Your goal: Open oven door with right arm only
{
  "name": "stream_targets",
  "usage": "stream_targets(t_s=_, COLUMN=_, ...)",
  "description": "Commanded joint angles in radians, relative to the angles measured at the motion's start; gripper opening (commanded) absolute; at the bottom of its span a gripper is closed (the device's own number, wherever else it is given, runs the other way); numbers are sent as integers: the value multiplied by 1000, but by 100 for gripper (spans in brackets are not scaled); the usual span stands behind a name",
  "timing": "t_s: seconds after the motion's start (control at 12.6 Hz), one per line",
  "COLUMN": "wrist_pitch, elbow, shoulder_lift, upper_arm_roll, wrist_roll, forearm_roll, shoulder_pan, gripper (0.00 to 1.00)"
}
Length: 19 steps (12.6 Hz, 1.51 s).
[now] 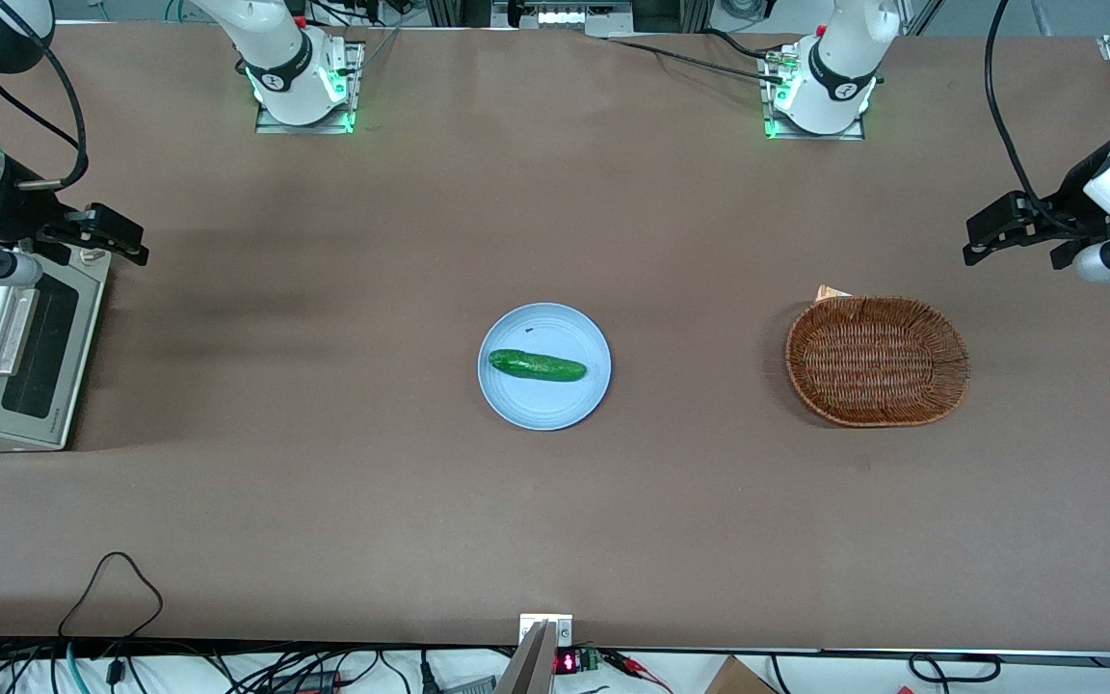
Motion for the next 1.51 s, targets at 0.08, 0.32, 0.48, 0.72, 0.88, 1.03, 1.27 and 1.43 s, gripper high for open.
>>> stream_targets(t_s=0.08, wrist_pitch=-19, elbow=21, shoulder_lift=5, upper_arm_roll=5, wrist_roll=-15, forearm_roll=-11, shoulder_pan=-4, gripper=100)
stream_targets(t_s=0.32, wrist_pitch=-19, elbow=21, shoulder_lift=5, upper_arm_roll=5, wrist_roll=0, forearm_roll=-4, shoulder_pan=-5, gripper=100)
stream_targets(t_s=0.48, wrist_pitch=-19, elbow=21, shoulder_lift=5, upper_arm_roll=5, wrist_roll=-15, forearm_roll=-2, shoulder_pan=-4, gripper=100)
stream_targets(t_s=0.72, wrist_pitch=-46, elbow=23, shoulder_lift=6, upper_arm_roll=5, wrist_roll=-1, forearm_roll=-1, shoulder_pan=-5, gripper=100)
stream_targets(t_s=0.88, wrist_pitch=-46, elbow=23, shoulder_lift=10, upper_arm_roll=4, wrist_roll=-13, forearm_roll=-1, shoulder_pan=-8, gripper=100)
stream_targets(t_s=1.03, wrist_pitch=-45, elbow=24, shoulder_lift=14, upper_arm_roll=3, wrist_roll=-17, forearm_roll=-1, shoulder_pan=-8, gripper=100)
stream_targets(t_s=1.27, wrist_pitch=-46, elbow=52, shoulder_lift=32, upper_arm_roll=5, wrist_roll=-15, forearm_roll=-1, shoulder_pan=-5, gripper=100)
stream_targets(t_s=1.43, wrist_pitch=-48, elbow=57, shoulder_lift=37, upper_arm_roll=5, wrist_roll=-12, forearm_roll=1, shoulder_pan=-7, gripper=100)
